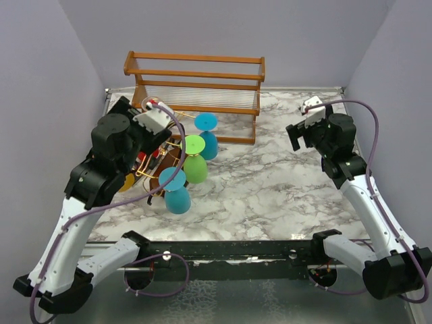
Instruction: Place the wine glass upside down on the wine glass rack
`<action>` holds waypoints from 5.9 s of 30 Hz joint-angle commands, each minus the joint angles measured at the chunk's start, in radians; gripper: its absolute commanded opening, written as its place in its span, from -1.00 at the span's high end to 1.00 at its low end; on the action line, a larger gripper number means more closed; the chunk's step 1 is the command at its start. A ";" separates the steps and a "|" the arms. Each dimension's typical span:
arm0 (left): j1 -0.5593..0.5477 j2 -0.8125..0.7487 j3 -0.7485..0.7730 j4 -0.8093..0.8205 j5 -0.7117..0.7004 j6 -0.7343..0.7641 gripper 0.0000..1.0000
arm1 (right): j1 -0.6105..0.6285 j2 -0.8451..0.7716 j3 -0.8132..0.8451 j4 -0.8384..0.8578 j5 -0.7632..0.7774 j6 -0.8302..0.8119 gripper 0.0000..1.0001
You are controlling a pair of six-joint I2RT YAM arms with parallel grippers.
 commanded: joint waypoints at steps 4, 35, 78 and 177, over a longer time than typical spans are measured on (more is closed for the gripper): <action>0.074 0.023 -0.072 0.333 -0.229 -0.274 -0.99 | -0.006 0.024 0.052 0.162 0.237 0.054 -0.99; 0.324 0.119 -0.147 0.441 -0.186 -0.531 -0.98 | -0.006 -0.121 0.001 0.207 0.197 0.136 -0.99; 0.389 -0.031 -0.219 0.395 0.085 -0.534 -0.99 | -0.006 -0.152 0.110 -0.068 0.113 0.066 -0.99; 0.491 -0.126 -0.223 0.301 0.180 -0.540 -0.98 | -0.020 -0.217 0.152 -0.092 0.164 0.060 -0.99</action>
